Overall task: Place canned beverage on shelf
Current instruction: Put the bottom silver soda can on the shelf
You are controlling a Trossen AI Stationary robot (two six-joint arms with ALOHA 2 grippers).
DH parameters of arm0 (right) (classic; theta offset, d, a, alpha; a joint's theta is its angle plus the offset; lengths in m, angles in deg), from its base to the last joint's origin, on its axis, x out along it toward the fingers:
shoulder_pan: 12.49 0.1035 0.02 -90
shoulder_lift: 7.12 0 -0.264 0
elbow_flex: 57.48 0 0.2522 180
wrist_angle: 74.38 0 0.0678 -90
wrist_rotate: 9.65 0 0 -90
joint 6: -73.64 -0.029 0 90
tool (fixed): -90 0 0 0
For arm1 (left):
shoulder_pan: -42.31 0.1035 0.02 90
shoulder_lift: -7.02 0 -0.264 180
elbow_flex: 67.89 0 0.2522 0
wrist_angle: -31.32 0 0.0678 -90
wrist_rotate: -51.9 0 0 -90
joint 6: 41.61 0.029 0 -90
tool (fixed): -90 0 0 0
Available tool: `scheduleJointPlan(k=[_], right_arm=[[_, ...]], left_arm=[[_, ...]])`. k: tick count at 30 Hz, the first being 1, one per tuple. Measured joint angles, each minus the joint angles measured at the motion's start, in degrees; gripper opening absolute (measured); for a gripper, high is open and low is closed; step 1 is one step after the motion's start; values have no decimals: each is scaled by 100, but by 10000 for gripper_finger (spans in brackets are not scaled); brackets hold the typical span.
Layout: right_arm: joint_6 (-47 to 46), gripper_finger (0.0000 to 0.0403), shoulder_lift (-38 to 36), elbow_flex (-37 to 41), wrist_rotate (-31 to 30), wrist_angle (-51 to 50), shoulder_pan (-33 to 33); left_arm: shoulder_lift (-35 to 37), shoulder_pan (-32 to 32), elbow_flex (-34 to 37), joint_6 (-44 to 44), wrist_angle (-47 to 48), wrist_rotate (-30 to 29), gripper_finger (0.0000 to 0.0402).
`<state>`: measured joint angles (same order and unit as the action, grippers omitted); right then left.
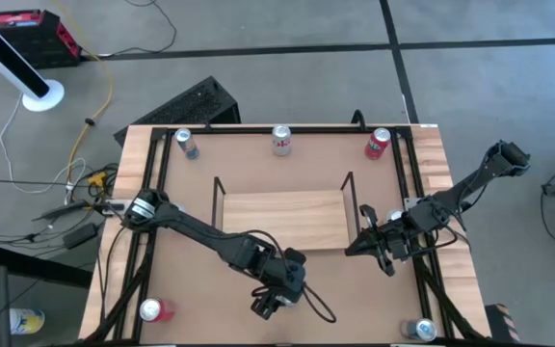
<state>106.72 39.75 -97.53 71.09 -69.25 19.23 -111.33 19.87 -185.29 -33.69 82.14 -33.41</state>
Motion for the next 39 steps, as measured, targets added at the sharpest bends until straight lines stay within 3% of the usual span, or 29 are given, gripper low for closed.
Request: scheduleJointPlan(k=[10, 28, 39], right_arm=[[0, 24, 0, 0, 0, 0, 0], [0, 24, -2, 0, -2, -13, 1], [0, 24, -2, 0, -2, -28, 2]], left_arm=[[10, 2, 0, 3, 0, 61, 226], [472, 32, 4, 216, 84, 192, 233], [1311, 299, 4, 247, 1002, -364, 233]])
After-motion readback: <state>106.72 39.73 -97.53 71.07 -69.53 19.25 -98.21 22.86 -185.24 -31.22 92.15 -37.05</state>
